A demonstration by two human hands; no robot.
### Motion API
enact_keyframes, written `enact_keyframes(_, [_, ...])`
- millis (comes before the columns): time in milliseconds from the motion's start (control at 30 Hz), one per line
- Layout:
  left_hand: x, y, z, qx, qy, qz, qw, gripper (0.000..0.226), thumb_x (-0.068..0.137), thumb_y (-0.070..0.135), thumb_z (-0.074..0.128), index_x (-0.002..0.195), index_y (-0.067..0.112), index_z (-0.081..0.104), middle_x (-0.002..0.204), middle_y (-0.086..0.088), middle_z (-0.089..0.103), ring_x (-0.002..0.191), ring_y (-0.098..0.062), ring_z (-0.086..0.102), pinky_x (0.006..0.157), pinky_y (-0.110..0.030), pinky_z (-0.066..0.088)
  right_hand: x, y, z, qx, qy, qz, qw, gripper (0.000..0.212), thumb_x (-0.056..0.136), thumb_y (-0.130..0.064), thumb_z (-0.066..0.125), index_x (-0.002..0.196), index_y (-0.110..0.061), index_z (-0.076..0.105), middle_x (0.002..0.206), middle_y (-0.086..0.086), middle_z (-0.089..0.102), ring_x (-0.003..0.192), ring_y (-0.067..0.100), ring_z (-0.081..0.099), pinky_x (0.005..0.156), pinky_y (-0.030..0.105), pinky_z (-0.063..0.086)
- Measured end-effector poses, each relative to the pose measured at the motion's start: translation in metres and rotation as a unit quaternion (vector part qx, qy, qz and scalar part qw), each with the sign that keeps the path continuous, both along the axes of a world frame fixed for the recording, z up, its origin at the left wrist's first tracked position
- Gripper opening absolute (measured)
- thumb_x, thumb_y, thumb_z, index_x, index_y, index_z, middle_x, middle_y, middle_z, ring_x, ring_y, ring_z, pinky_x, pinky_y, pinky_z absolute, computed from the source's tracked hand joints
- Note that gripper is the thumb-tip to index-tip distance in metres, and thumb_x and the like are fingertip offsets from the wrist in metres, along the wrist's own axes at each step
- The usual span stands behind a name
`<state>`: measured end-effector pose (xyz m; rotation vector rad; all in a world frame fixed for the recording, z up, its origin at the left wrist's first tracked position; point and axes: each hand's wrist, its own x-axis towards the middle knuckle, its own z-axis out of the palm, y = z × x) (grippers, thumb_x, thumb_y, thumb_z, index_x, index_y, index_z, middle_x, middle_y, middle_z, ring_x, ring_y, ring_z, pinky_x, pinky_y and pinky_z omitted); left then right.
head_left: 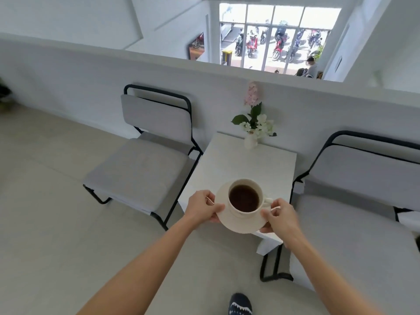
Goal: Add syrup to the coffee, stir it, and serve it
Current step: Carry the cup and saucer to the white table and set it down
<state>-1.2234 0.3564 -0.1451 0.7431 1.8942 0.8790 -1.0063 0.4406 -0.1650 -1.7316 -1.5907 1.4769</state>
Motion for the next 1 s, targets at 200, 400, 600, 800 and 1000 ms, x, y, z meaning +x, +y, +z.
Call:
enact_keyframes(200, [-0.049,0.073,-0.058,-0.030,0.017,-0.036,0.999,0.022,0.083,0.006,0.079,0.092,-0.001,0.060,0.084,-0.022,0.068,0.056,-0.019,0.073,0.048,-0.030,0.060,-0.045,0.054,-0.049,-0.024,-0.025,-0.019,0.999,0.010,0.092,-0.005,0.063,0.091,-0.010,0.055,0.087,0.018,0.063,0.050,0.022,0.071,0.048,0.034,0.061])
enact_keyframes(400, [-0.086,0.138,-0.131,-0.051,0.018,-0.099,0.994,0.024,0.085,0.010,0.078,0.095,-0.002,0.059,0.081,-0.018,0.071,0.058,-0.023,0.075,0.058,-0.036,0.065,-0.075,0.089,-0.117,-0.036,-0.046,-0.064,0.996,0.009,0.093,-0.008,0.061,0.092,-0.013,0.054,0.085,0.016,0.064,0.049,0.023,0.072,0.054,0.043,0.063])
enact_keyframes(600, [-0.101,0.181,-0.208,-0.082,0.028,-0.147,0.985,0.020,0.087,0.012,0.076,0.092,0.002,0.059,0.075,-0.014,0.071,0.050,-0.016,0.072,0.054,-0.029,0.062,-0.091,0.113,-0.191,-0.058,-0.066,-0.091,0.992,0.018,0.095,-0.009,0.060,0.087,-0.023,0.051,0.085,0.014,0.063,0.046,0.022,0.071,0.053,0.041,0.063])
enact_keyframes(800, [-0.104,0.204,-0.284,-0.111,0.034,-0.171,0.978,0.019,0.087,0.010,0.076,0.086,0.005,0.058,0.067,-0.006,0.069,0.046,-0.009,0.069,0.048,-0.023,0.058,-0.094,0.132,-0.266,-0.091,-0.071,-0.093,0.989,0.008,0.096,-0.006,0.057,0.095,-0.011,0.051,0.080,0.012,0.061,0.048,0.023,0.072,0.055,0.040,0.063])
enact_keyframes(1000, [-0.101,0.219,-0.338,-0.126,0.054,-0.189,0.972,0.020,0.088,0.011,0.075,0.091,-0.001,0.059,0.064,-0.004,0.068,0.044,-0.008,0.067,0.050,-0.024,0.059,-0.094,0.148,-0.321,-0.121,-0.079,-0.093,0.985,0.008,0.095,0.001,0.053,0.097,-0.006,0.049,0.084,0.017,0.060,0.045,0.023,0.068,0.047,0.026,0.058])
